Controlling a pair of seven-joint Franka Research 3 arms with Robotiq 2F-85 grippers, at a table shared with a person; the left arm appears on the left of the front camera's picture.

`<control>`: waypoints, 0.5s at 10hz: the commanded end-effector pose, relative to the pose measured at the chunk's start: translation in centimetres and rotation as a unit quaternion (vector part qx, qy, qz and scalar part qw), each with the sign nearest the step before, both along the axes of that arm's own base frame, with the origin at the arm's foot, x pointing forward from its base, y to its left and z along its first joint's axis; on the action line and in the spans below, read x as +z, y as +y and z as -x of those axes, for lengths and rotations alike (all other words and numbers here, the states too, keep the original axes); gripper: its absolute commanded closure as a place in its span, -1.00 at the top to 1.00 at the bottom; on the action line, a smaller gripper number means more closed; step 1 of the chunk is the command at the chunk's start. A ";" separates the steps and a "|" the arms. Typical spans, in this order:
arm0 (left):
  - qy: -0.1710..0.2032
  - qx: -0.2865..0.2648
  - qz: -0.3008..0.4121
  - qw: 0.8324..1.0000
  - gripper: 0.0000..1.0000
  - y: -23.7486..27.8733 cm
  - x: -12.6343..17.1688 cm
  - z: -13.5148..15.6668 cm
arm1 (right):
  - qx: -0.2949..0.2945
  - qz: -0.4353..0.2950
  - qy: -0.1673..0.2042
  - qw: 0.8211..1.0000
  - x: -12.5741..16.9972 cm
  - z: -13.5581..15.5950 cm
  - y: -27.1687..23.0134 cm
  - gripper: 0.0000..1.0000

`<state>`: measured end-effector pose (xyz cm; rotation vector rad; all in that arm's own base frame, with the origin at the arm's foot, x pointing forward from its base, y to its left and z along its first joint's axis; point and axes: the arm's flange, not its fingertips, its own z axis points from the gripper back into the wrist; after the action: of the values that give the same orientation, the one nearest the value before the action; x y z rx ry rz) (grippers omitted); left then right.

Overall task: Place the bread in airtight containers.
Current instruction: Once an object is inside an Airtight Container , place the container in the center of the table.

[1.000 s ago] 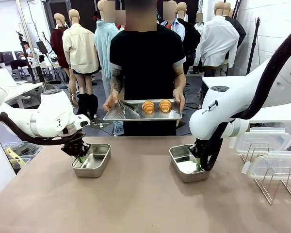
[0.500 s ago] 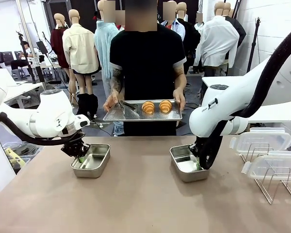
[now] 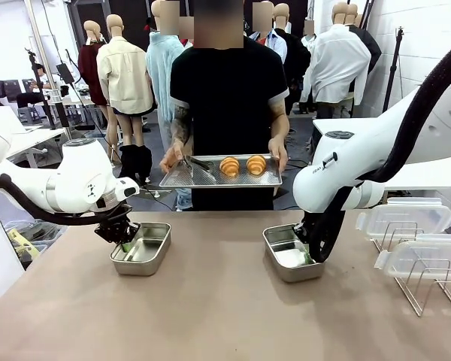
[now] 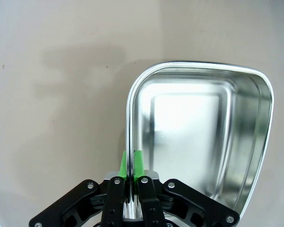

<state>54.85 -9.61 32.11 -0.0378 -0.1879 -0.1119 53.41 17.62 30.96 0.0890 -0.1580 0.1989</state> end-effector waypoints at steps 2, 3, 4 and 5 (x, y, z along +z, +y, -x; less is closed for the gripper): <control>0.000 0.001 0.000 1.000 -1.00 0.1 0.0 -0.1 | 0.006 -0.001 -0.007 1.000 -0.1 0.1 0.0 -1.00; 0.000 0.001 0.000 1.000 -1.00 0.1 0.0 -0.1 | 0.006 -0.001 -0.007 1.000 -0.1 0.1 0.0 -1.00; 0.000 0.001 0.000 1.000 -1.00 0.1 0.0 -0.1 | 0.006 -0.001 -0.007 1.000 -0.1 0.1 0.0 -1.00; 0.000 0.001 0.000 1.000 -1.00 0.1 0.0 -0.1 | 0.006 -0.001 -0.007 1.000 -0.1 0.1 0.0 -1.00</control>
<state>54.85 -9.61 32.11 -0.0378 -0.1879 -0.1120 53.41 17.62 30.96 0.0890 -0.1581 0.1990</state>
